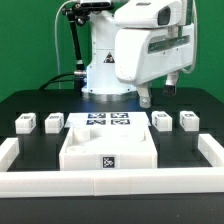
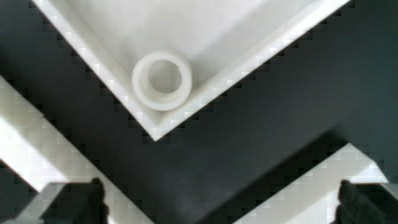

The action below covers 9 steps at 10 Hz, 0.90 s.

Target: Assemble square table

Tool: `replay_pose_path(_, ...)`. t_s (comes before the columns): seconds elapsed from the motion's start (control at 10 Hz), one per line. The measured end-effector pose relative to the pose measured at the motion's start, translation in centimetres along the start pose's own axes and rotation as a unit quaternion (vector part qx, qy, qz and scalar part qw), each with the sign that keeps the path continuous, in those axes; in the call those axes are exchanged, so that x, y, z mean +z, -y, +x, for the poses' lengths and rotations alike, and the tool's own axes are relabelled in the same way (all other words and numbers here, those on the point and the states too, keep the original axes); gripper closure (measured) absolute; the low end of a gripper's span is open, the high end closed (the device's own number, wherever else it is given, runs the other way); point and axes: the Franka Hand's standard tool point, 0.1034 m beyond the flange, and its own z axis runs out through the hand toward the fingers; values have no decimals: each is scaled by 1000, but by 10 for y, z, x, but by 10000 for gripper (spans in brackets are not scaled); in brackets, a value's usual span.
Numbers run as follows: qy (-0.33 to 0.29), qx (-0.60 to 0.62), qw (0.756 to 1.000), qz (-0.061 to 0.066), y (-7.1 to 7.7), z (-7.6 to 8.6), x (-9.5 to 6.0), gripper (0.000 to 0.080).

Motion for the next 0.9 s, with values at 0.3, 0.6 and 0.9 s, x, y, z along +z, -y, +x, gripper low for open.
replay_pose_path(0.3, 0, 0, 1000, 0, 0, 0, 0, 150)
replay_pose_path(0.6, 0, 0, 1000, 0, 0, 0, 0, 150)
replay_pose_path(0.9, -2, -56, 998, -2, 1, -6, 2, 150)
